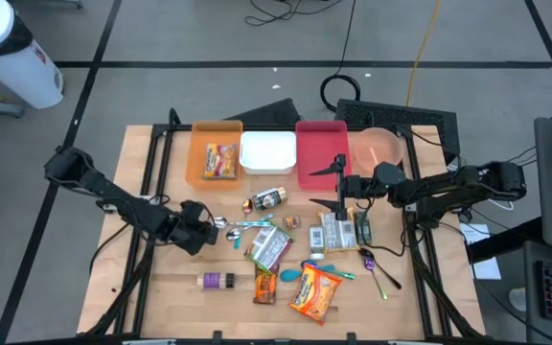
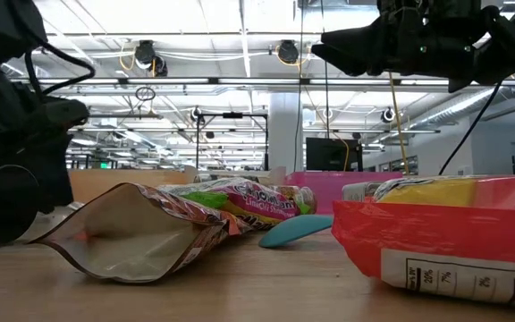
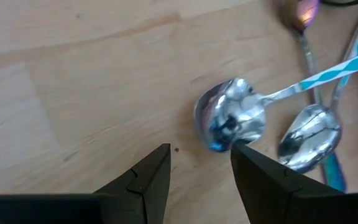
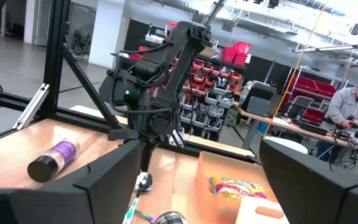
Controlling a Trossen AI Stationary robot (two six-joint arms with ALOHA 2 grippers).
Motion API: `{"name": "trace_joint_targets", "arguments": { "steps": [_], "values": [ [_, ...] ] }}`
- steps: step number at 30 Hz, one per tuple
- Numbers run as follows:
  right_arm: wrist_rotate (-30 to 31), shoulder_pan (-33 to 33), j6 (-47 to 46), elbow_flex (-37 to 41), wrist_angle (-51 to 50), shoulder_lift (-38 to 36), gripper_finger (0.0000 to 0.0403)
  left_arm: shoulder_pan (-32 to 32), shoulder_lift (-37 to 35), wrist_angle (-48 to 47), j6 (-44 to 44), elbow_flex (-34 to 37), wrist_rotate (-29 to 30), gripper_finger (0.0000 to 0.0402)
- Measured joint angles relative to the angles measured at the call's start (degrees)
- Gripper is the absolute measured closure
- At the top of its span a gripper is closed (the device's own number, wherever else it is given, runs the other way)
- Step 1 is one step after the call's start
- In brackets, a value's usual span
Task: Pick & Place Food Item
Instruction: Put the top blue patterned spoon into the white bin
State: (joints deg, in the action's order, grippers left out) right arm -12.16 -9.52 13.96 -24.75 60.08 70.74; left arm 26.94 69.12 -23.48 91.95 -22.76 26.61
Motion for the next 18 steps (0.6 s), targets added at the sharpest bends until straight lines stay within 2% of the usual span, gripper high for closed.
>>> {"name": "trace_joint_targets", "arguments": {
  "steps": [11, 18],
  "values": [
    [0.0, 0.0, 0.0, 0.0, -0.1, 0.0, 0.0083, -4.5, 0.0, 3.2, -5.7, 0.0, 0.4, 0.0224],
    [0.0, 0.0, 0.0, 0.0, -0.2, 0.0, 0.0083, -6.7, 0.0, 4.5, -9.5, 0.0, -2.0, 0.0225]
  ]
}}
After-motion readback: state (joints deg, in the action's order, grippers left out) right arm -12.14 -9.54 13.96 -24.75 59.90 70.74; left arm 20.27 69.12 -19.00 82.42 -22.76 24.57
